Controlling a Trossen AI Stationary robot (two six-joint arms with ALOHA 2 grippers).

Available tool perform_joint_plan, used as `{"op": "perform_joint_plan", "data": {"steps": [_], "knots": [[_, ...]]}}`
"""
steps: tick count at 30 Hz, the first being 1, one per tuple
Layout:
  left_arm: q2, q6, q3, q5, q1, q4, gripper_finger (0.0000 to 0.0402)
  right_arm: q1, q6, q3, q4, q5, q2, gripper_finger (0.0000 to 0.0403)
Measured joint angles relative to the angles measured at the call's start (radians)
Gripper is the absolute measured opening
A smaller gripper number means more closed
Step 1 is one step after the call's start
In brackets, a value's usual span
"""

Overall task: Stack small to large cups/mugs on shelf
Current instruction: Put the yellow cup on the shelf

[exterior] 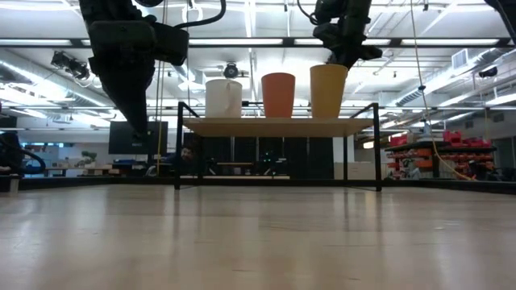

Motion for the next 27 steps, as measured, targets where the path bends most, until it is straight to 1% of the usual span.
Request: {"op": "perform_joint_plan", "data": {"steps": [6,14,21,27], "knots": [[0.000,0.005,0.000,0.000,0.000,0.000,0.0007,-0.002,-0.007,-0.001,0.000,0.010,0.000,0.0004],[0.000,0.008,0.000,0.000,0.000,0.000,0.0027,-0.002,-0.004,-0.001,0.000,0.010,0.000,0.0005],[0.000,0.008,0.000,0.000,0.000,0.000,0.0010,-0.002,0.000,-0.001,0.000,0.010,0.000,0.0022],[0.000,0.008,0.000,0.000,0.000,0.000,0.0012,-0.002,0.000,-0.001,0.000,0.010,0.000,0.0020]]}}
